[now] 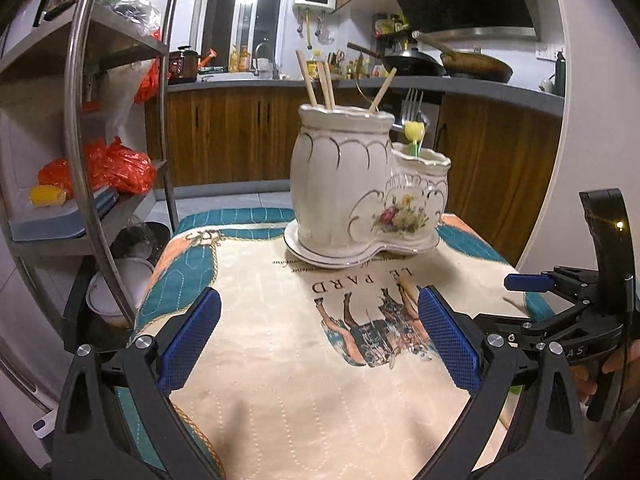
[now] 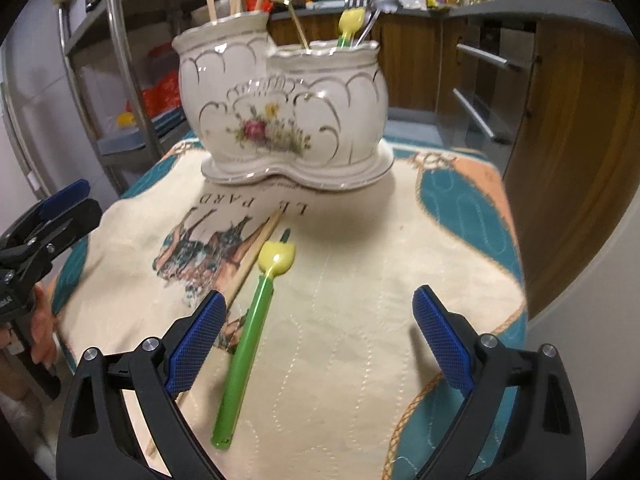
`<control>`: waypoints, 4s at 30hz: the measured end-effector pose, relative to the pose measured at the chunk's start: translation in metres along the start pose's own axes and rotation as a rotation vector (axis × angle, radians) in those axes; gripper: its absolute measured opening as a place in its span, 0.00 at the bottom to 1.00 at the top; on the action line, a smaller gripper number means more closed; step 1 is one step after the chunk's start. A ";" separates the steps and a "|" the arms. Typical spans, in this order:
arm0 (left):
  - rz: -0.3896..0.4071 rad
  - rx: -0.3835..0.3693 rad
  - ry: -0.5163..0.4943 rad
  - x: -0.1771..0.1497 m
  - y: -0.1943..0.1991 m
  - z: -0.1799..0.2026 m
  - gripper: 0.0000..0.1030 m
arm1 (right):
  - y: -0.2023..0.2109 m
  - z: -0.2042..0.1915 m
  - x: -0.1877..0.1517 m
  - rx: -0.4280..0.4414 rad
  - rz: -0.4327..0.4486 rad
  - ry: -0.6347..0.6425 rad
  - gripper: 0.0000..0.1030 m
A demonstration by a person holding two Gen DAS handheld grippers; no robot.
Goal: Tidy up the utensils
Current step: 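Grasp the last wooden chopstick with the left tool while the right tool grasps the second green tulip spoon, then lift the chopstick and green spoon and carry both above the ceramic holder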
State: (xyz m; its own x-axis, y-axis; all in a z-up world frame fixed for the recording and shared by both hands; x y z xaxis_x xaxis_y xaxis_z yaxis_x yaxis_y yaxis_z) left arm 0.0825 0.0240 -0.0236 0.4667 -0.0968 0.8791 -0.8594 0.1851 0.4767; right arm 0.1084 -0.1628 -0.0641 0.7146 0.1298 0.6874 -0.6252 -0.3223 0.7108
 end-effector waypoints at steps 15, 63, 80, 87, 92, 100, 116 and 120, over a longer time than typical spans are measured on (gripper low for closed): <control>-0.043 -0.028 -0.021 -0.003 -0.008 0.009 0.94 | -0.014 -0.025 -0.003 0.064 -0.087 0.081 0.24; -0.501 -0.187 -0.264 -0.031 -0.042 0.063 0.09 | 0.012 0.008 -0.019 0.088 -0.259 0.182 0.21; -0.394 -0.218 -0.273 -0.023 -0.045 0.063 0.06 | 0.018 -0.006 -0.009 0.078 -0.147 0.228 0.10; -0.194 -0.222 -0.227 0.011 -0.013 0.038 0.06 | 0.044 -0.011 0.024 0.113 0.047 0.216 0.10; -0.005 -0.204 -0.176 0.050 0.009 0.016 0.06 | 0.063 -0.007 0.061 0.142 0.211 0.161 0.10; 0.163 -0.199 -0.038 0.120 -0.004 -0.015 0.06 | 0.066 0.005 0.126 0.186 0.370 0.041 0.10; 0.442 -0.065 0.122 0.192 -0.049 -0.014 0.06 | 0.038 0.023 0.183 0.187 0.620 -0.136 0.10; 0.465 -0.022 0.115 0.188 -0.059 -0.012 0.06 | 0.030 0.023 0.184 0.160 0.646 -0.127 0.10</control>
State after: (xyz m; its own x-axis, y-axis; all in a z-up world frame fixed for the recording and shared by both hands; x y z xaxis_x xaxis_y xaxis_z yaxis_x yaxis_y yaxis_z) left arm 0.2234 0.0062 0.1138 0.0545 0.1102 0.9924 -0.9786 0.2036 0.0312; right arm 0.2282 -0.1698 0.0799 0.2502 -0.2439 0.9370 -0.8923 -0.4338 0.1253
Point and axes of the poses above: each gripper's, at about its wrist camera, not at the fingertips, and y roughly against the way its jaws point, z to its right, x to its top, the point moved 5 cm from there along -y, roughly the way its jaws point, and after that the axes turned 4 degrees about -y, right-handed, at the moved point
